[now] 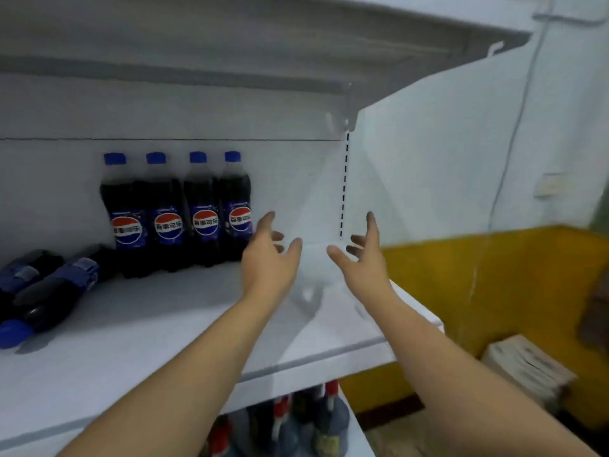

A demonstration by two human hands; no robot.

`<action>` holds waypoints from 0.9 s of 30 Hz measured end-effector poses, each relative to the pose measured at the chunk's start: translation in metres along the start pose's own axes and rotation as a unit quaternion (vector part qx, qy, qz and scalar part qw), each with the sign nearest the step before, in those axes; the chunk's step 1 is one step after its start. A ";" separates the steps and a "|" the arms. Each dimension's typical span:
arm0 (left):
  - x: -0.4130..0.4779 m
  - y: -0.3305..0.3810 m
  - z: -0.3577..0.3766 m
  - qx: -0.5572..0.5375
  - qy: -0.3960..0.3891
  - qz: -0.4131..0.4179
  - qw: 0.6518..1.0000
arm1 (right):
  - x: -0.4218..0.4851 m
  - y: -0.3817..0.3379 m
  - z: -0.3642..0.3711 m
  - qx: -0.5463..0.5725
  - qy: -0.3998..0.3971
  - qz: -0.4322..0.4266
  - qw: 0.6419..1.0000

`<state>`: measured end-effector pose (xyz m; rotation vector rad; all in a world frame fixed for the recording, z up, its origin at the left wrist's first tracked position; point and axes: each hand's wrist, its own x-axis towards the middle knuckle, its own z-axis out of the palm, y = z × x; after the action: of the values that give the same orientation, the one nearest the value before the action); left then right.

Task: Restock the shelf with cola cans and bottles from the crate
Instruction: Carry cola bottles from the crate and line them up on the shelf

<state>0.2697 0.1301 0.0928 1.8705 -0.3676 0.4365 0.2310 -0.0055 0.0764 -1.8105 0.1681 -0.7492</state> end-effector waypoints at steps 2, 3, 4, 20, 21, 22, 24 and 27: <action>-0.025 0.017 0.017 -0.090 -0.033 0.004 0.995 | -0.023 0.001 -0.039 0.002 0.050 0.003 0.999; -0.037 0.025 0.029 -0.117 -0.060 0.010 0.991 | -0.034 0.002 -0.060 0.001 0.075 0.005 0.997; -0.049 0.032 0.043 -0.133 -0.090 0.019 0.987 | -0.045 0.003 -0.080 -0.001 0.097 0.007 0.995; -0.250 0.169 0.338 -0.218 -0.409 0.101 0.880 | -0.173 0.083 -0.417 -0.121 0.351 0.115 0.921; -0.265 0.180 0.357 -0.218 -0.426 0.100 0.873 | -0.180 0.090 -0.441 -0.129 0.359 0.127 0.916; -0.279 0.190 0.375 -0.217 -0.441 0.096 0.865 | -0.186 0.096 -0.463 -0.138 0.365 0.139 0.910; -0.303 0.207 0.411 -0.209 -0.467 0.088 0.855 | -0.197 0.109 -0.505 -0.155 0.375 0.160 0.900; -0.328 0.218 0.463 -0.190 -0.498 0.081 0.842 | -0.209 0.135 -0.559 -0.169 0.395 0.194 0.882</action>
<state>-0.0638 -0.3645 -0.0224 1.5314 -1.2171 -0.5343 -0.2164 -0.4094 -0.0260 -1.5989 1.2287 -1.1743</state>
